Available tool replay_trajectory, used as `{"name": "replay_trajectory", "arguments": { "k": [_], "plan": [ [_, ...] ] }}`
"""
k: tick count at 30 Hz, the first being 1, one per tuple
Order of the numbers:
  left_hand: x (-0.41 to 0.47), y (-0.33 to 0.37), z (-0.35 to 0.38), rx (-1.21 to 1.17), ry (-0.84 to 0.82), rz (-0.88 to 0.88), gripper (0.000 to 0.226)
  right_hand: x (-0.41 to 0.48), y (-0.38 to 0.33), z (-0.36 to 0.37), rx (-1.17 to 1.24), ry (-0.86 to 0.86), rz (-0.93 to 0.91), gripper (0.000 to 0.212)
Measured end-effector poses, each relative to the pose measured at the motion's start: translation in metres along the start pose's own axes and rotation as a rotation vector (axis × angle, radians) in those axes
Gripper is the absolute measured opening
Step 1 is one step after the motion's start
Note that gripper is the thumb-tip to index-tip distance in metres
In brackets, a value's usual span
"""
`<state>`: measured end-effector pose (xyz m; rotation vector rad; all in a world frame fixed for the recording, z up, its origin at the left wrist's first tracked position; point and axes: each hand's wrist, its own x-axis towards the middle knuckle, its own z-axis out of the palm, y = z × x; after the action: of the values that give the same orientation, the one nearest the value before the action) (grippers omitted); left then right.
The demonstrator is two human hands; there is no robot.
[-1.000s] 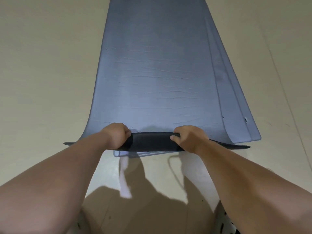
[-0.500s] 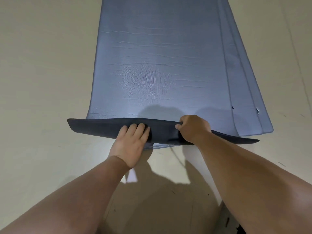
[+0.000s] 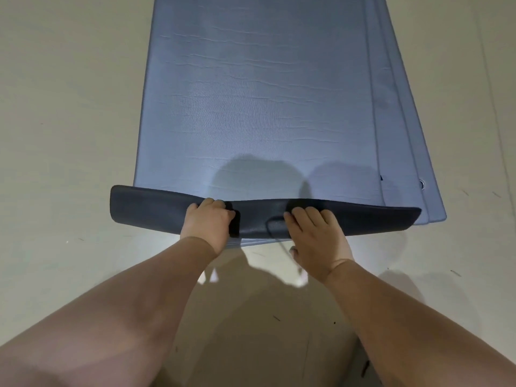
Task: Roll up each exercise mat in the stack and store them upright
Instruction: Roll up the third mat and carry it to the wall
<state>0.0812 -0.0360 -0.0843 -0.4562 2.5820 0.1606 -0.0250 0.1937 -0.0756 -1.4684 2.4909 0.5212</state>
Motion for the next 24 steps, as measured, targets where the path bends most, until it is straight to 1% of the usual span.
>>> {"name": "replay_trajectory", "arguments": {
  "k": [1,3,7,9,12,14,19,22,24],
  "plan": [
    [0.0,-0.001,-0.001,0.002,-0.002,0.008,0.047,-0.001,0.0,0.001,-0.016,-0.043,0.013,0.072],
    [-0.003,-0.004,-0.002,-0.001,0.001,0.035,0.048,0.002,-0.001,-0.002,0.011,-0.071,0.041,0.074],
    [-0.014,-0.007,0.0,0.037,0.064,0.068,0.059,0.013,-0.002,-0.016,0.102,-0.097,0.051,0.058],
    [-0.018,-0.006,0.004,0.087,0.076,0.069,0.066,0.017,0.0,-0.02,0.127,-0.138,0.062,0.057],
    [-0.017,-0.002,-0.001,0.109,0.014,0.06,0.072,0.022,0.0,-0.019,0.156,-0.232,0.067,0.063],
    [-0.013,0.0,-0.01,0.087,-0.05,0.046,0.069,0.024,0.0,-0.019,0.159,-0.264,0.064,0.064],
    [-0.009,0.0,-0.017,0.05,-0.093,0.058,0.067,0.023,-0.004,-0.022,0.063,-0.23,0.111,0.061],
    [-0.003,-0.005,-0.024,-0.01,-0.138,0.058,0.063,0.025,-0.002,-0.024,0.067,-0.227,0.132,0.059],
    [0.0,-0.01,-0.034,-0.073,-0.176,0.063,0.06,0.027,0.0,-0.024,0.081,-0.213,0.124,0.051]
  ]
}}
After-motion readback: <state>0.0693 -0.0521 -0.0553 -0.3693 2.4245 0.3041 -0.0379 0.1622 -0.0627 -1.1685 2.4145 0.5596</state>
